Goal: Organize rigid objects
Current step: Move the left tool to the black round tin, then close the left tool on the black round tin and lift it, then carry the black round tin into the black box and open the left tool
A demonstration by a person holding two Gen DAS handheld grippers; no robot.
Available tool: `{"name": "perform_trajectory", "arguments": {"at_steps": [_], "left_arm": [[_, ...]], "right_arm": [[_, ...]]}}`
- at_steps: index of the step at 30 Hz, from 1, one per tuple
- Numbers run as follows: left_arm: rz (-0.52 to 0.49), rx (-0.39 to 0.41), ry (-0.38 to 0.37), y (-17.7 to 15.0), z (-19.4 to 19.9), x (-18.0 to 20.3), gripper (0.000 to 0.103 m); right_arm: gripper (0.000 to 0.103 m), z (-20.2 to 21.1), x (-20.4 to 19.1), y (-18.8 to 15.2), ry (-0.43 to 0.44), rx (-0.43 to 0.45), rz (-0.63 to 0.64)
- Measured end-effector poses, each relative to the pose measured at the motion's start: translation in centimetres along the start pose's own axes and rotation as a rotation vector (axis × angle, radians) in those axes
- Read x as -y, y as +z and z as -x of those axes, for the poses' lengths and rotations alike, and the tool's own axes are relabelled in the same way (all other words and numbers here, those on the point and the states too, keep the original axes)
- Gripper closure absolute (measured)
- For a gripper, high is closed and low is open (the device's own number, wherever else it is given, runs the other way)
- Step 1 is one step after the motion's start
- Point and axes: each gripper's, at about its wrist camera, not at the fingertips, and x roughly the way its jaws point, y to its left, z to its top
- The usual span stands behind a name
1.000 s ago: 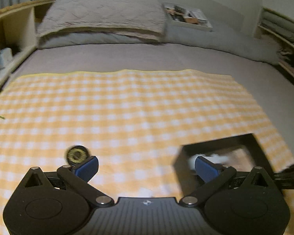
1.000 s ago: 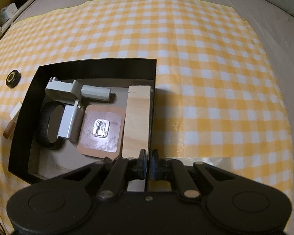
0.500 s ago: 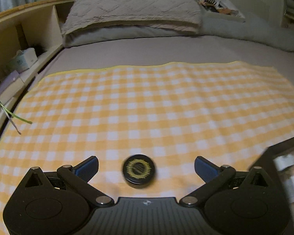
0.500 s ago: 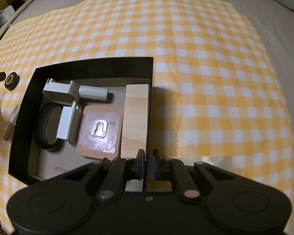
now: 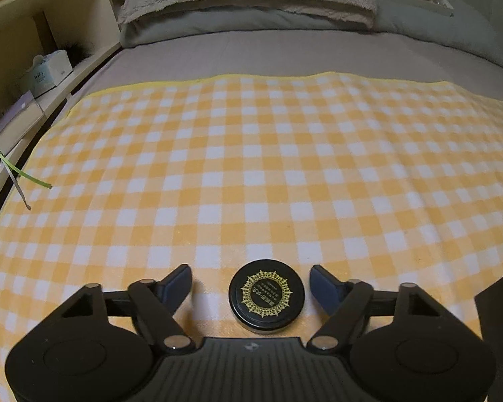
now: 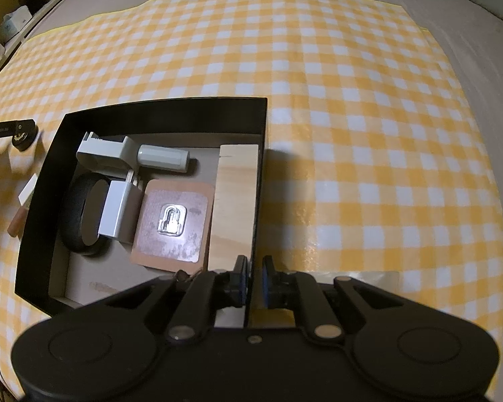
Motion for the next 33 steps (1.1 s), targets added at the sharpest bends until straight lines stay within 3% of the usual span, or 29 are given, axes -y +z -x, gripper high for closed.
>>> {"name": "perform_trajectory", "arguments": {"at_steps": [2, 5, 13, 21, 33], "left_arm": [[0.002, -0.013, -0.002, -0.1, -0.4, 0.0, 0.034], [-0.008, -0.027, -0.02, -0.2, -0.7, -0.1, 0.052], [-0.016, -0.017, -0.054, 0.1, -0.2, 1.2, 0.052], [-0.011, 0.046, -0.22, 0.6, 4.1, 3.7, 0.053], [-0.084, 0.121, -0.462, 0.3, 10.3, 9.9, 0.053]], "right_arm": [[0.094, 0.0, 0.1, 0.0, 0.0, 0.0, 0.0], [0.094, 0.0, 0.1, 0.0, -0.001, 0.0, 0.0], [0.094, -0.1, -0.9, -0.1, -0.022, -0.005, 0.022], [0.094, -0.1, -0.8, 0.0, -0.028, -0.008, 0.028], [0.094, 0.3, -1.4, -0.2, -0.029, -0.003, 0.034]]}}
